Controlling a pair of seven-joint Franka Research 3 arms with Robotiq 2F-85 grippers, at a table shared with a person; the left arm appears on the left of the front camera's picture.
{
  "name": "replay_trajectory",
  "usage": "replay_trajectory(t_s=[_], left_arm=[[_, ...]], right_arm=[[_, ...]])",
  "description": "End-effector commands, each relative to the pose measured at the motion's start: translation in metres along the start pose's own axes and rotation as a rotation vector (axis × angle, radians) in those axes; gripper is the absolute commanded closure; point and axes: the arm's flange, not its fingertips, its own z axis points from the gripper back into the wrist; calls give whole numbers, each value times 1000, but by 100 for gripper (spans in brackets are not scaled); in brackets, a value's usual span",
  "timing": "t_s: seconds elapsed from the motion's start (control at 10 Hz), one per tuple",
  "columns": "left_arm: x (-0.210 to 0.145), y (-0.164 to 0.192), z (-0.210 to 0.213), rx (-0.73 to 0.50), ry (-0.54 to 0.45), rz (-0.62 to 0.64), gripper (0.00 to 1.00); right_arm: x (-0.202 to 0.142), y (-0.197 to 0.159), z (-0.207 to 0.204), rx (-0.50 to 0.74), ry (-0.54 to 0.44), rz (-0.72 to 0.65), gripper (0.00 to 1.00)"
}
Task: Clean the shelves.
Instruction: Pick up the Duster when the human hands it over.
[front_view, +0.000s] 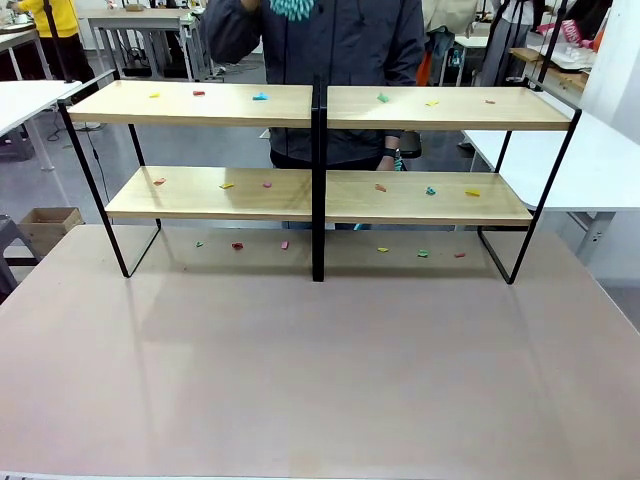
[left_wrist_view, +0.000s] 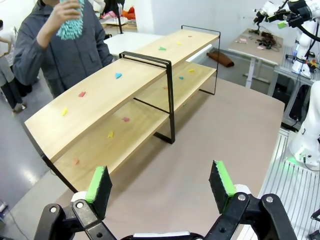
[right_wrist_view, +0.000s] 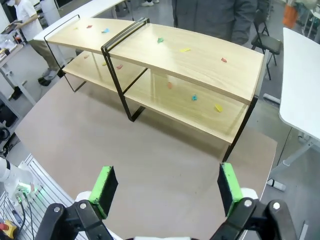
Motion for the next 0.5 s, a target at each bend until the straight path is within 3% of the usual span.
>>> replay_trajectory(t_s=[0.0,0.4], left_arm=[[0,-1,-1,-7,-2,-10,0],[0,-1,-1,-7,-2,-10,0]], right_arm=[[-3,2,-6,-34,-28,-9,0],[0,0,0,0,0,0,0]])
